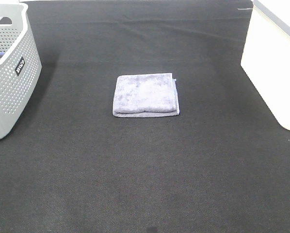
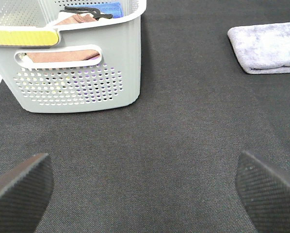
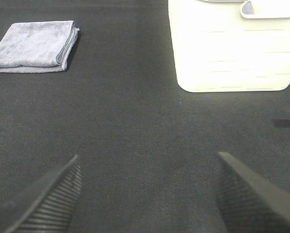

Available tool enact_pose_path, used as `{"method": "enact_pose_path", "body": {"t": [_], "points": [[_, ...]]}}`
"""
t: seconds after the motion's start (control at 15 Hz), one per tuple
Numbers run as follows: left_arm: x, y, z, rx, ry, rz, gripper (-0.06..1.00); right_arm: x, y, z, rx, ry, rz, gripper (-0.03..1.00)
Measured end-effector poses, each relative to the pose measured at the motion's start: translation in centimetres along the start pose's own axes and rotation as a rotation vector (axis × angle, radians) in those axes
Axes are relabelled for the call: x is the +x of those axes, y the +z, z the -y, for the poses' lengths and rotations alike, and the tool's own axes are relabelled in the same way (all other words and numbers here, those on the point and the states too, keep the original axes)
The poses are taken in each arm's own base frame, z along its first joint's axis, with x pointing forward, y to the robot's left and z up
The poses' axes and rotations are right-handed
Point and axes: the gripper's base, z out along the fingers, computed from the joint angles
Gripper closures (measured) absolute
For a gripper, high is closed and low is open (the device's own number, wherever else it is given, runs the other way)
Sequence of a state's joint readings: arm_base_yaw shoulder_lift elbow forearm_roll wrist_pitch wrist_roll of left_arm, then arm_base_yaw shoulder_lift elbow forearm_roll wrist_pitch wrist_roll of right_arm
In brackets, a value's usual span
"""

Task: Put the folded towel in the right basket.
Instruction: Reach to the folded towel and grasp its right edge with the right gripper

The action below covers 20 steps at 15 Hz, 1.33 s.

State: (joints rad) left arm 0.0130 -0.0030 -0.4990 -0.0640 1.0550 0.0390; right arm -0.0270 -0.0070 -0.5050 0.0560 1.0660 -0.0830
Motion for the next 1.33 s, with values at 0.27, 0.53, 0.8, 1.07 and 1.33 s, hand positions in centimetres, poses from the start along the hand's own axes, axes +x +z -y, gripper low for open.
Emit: {"method": "enact_pose_path", "body": {"t": [0.27,0.53,0.8,1.07,1.33], "points": [[0.0,0.0,0.0,0.0,0.0,0.0,-0.02,0.0,0.0,0.0,0.0,0.0,0.0,0.25],[0.0,0.0,0.0,0.0,0.0,0.0,-0.02,0.0,0.0,0.0,0.0,0.0,0.0,0.25],[0.0,0.0,0.0,0.0,0.0,0.0,-0.02,0.0,0.0,0.0,0.0,0.0,0.0,0.25],[0.0,0.0,0.0,0.0,0.0,0.0,-0.02,0.0,0.0,0.0,0.0,0.0,0.0,0.25],[0.0,0.0,0.0,0.0,0.0,0.0,-0.02,0.0,0.0,0.0,0.0,0.0,0.0,0.25]]}}
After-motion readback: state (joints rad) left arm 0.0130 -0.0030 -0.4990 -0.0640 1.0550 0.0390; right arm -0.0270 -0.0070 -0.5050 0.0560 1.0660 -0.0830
